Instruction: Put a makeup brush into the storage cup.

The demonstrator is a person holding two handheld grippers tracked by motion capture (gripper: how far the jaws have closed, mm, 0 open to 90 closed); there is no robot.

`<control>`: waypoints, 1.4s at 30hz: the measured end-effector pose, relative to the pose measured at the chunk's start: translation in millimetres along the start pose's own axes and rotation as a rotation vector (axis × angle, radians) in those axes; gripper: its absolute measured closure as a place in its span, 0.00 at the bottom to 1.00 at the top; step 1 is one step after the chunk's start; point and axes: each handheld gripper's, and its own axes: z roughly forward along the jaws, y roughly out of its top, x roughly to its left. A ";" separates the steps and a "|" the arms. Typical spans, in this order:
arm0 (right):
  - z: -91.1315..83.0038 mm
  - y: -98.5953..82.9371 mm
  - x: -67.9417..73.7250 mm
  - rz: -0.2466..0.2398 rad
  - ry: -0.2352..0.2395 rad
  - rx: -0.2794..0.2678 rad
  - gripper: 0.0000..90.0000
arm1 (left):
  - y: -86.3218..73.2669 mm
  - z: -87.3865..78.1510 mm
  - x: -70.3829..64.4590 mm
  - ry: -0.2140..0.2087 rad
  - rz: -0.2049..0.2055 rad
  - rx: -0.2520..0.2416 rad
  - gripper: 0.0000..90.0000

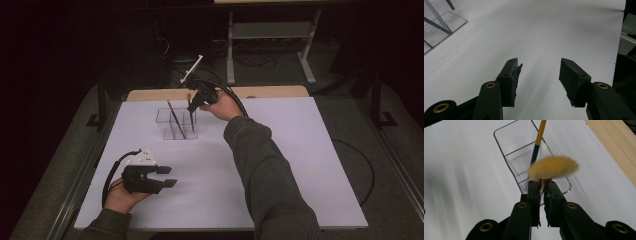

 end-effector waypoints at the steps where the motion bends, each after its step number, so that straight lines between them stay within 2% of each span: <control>1: 0.5 -0.4 -0.2 -0.002 -0.001 0.001 0.91 | 0.1 0.0 0.1 0.000 0.001 0.001 0.54; 28: 8.7 -6.5 -0.5 0.014 0.007 0.018 0.91 | 1.0 1.3 0.6 -0.003 0.009 0.000 0.54; 39: 2.8 -17.5 -5.1 0.036 0.014 -0.004 0.77 | 0.6 2.9 -0.2 -0.005 -0.005 0.005 0.53; 42: -1.6 -23.5 -5.5 0.047 0.021 -0.021 0.75 | 1.0 4.4 -0.1 -0.005 0.006 0.007 0.53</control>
